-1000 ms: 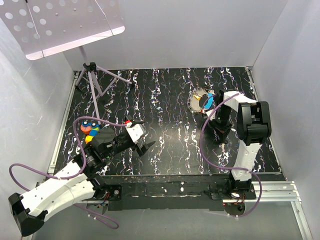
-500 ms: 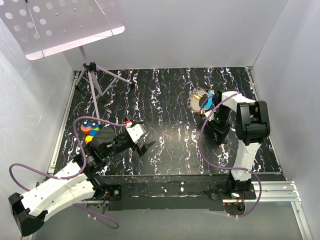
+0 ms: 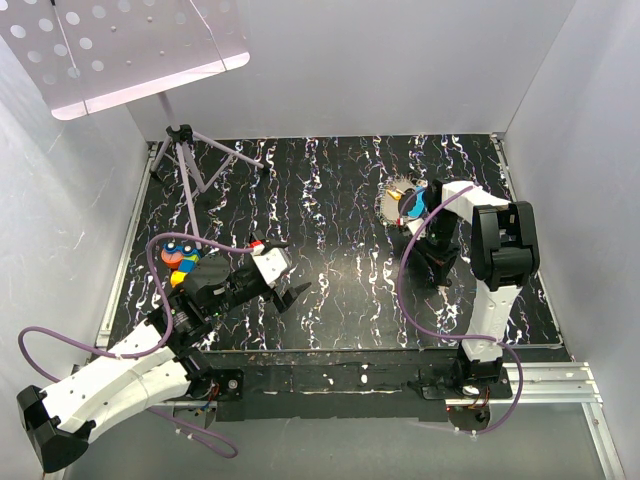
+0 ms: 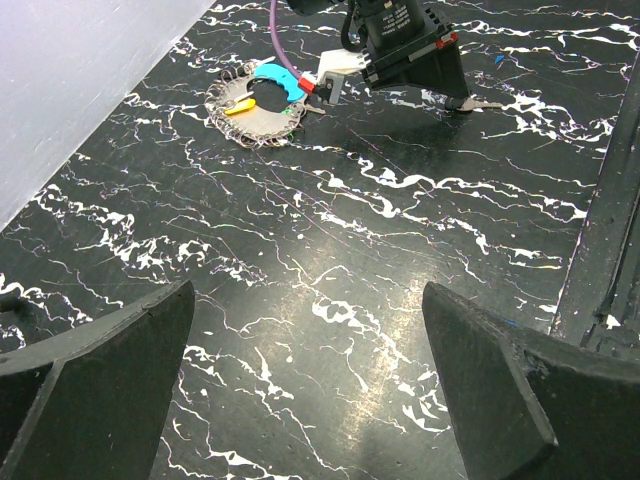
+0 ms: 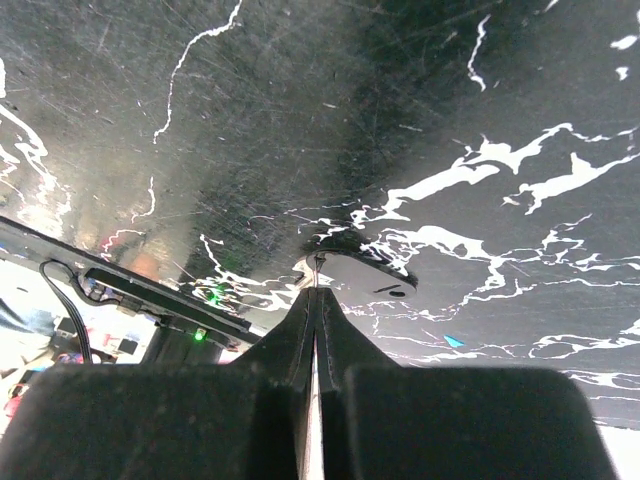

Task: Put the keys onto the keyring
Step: Place the key at the center of the board.

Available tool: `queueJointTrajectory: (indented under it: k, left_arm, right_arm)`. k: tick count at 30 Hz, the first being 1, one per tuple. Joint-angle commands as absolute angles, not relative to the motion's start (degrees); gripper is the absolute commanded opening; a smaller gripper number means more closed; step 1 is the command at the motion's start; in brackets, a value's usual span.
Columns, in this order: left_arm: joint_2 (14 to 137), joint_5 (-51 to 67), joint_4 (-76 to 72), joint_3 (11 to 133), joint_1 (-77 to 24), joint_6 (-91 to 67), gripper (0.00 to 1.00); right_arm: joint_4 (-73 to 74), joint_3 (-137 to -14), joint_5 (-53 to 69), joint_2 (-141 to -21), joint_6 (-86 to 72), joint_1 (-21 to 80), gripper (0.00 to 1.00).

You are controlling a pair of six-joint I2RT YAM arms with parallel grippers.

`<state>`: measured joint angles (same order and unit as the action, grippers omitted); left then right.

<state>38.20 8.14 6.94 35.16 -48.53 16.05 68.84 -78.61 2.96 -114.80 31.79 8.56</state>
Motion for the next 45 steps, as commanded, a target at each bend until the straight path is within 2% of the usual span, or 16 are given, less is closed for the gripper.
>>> queueJointTrajectory:
  k: [1,10,19,27,35,45]
  left_arm:
    - [37.97,8.26,7.03,35.86,-48.34,16.61,0.98]
    - [37.97,8.17,7.03,35.86,-48.34,16.61,0.98]
    - [37.88,7.91,6.86,35.68,-48.34,16.79,0.98]
    - [37.62,7.56,7.03,35.77,-48.34,16.87,0.98]
    - [37.62,7.73,7.21,35.77,-48.34,16.87,0.98]
    - [37.0,7.82,7.47,35.77,-48.34,16.87,0.98]
  right_arm:
    - [70.05,-80.51,3.96,-115.31,31.64,8.96,0.04]
    - [70.23,-80.68,5.18,-114.18,32.17,9.32,0.02]
    - [72.68,-78.93,12.92,-98.19,38.84,9.32,0.01]
    - [74.7,-70.85,11.52,-89.48,42.01,9.4,0.01]
    - [74.44,-60.92,1.94,-88.15,43.51,9.32,0.01]
    - [75.94,-60.38,0.53,-91.49,41.84,9.23,0.01]
